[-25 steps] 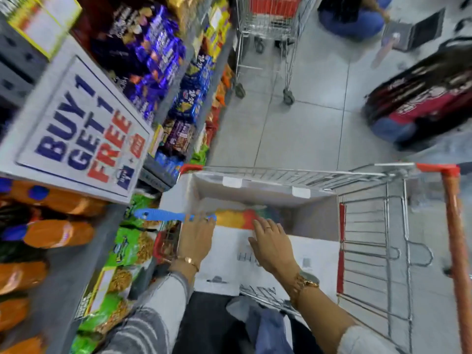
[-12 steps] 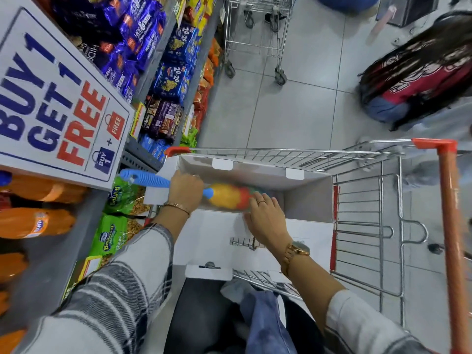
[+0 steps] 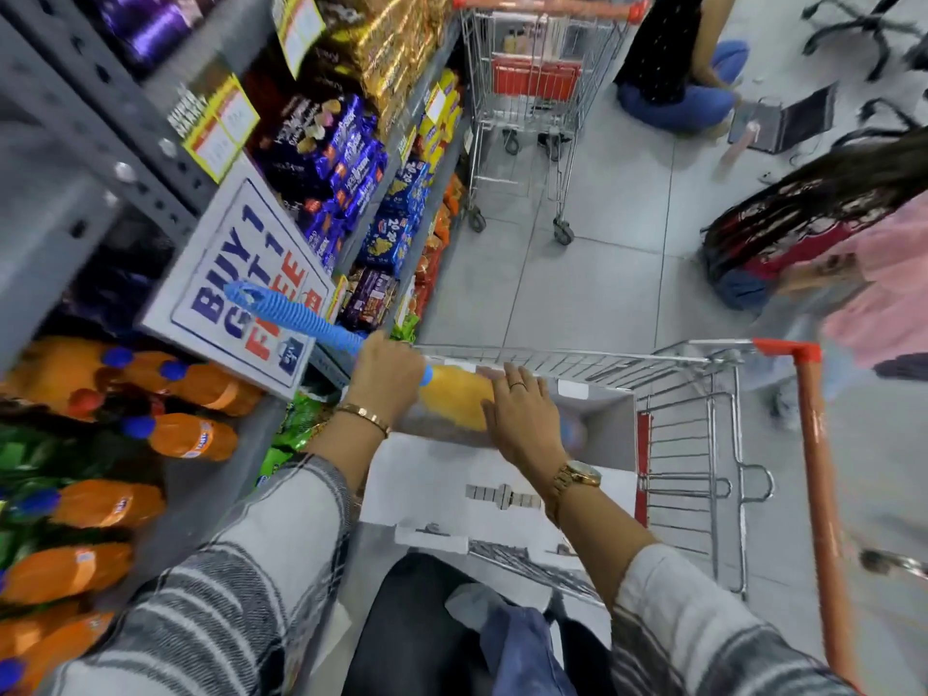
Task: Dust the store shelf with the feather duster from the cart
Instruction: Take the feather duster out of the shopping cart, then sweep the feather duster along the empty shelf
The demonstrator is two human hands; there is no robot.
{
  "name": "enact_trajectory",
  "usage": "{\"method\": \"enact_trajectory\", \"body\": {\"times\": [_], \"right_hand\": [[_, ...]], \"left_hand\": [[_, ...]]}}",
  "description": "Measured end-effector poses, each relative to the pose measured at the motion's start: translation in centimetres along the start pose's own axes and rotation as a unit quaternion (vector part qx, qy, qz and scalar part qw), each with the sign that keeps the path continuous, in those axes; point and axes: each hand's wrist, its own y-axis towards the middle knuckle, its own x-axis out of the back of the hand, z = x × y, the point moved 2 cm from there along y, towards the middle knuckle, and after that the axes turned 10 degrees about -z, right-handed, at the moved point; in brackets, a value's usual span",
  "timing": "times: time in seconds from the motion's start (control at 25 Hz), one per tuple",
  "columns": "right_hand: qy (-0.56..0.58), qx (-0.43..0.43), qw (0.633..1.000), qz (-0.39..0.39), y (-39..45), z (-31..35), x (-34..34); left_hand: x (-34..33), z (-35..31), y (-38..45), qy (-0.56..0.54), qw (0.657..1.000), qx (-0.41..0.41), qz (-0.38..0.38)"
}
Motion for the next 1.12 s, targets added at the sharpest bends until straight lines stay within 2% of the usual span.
{"method": "enact_trajectory", "body": {"times": [0.12, 0.2, 0.32, 0.44, 0.56, 0.68, 0.84, 0.96, 1.12], "right_hand": [[0.006, 0.004, 0.998, -0.061, 0.2, 1.1, 5.5], [0.004, 0.030, 0.995, -0.097, 0.2, 1.8, 9.6], [0.010, 0.075, 0.985, -0.156, 0.3, 2.9, 15.4], [0.048, 0.094, 0.963, -0.250, 0.4, 5.4, 22.5], [0.080, 0.106, 0.927, -0.350, 0.6, 8.7, 29.1], [0.112, 0.139, 0.896, -0.406, 0.9, 13.3, 35.2], [0.164, 0.220, 0.840, -0.468, 0.3, 21.4, 41.9], [0.181, 0.299, 0.784, -0.513, -0.9, 28.1, 45.6], [0.227, 0.379, 0.715, -0.542, -4.4, 37.0, 48.3]], "left_hand": [[5.5, 1.0, -2.1, -0.026, 0.999, 0.006, -0.021], [10.2, 3.0, -3.4, -0.062, 0.996, 0.045, -0.050], [17.2, 7.1, -5.2, -0.102, 0.981, 0.112, -0.121], [24.7, 11.6, -8.4, -0.101, 0.965, 0.153, -0.189], [31.1, 15.5, -12.0, -0.071, 0.944, 0.195, -0.258], [36.3, 19.1, -16.7, -0.056, 0.919, 0.237, -0.311], [41.8, 24.2, -25.2, -0.040, 0.864, 0.315, -0.391], [44.2, 27.8, -32.6, -0.007, 0.824, 0.363, -0.435], [44.5, 31.2, -42.6, -0.007, 0.767, 0.462, -0.446]]}}
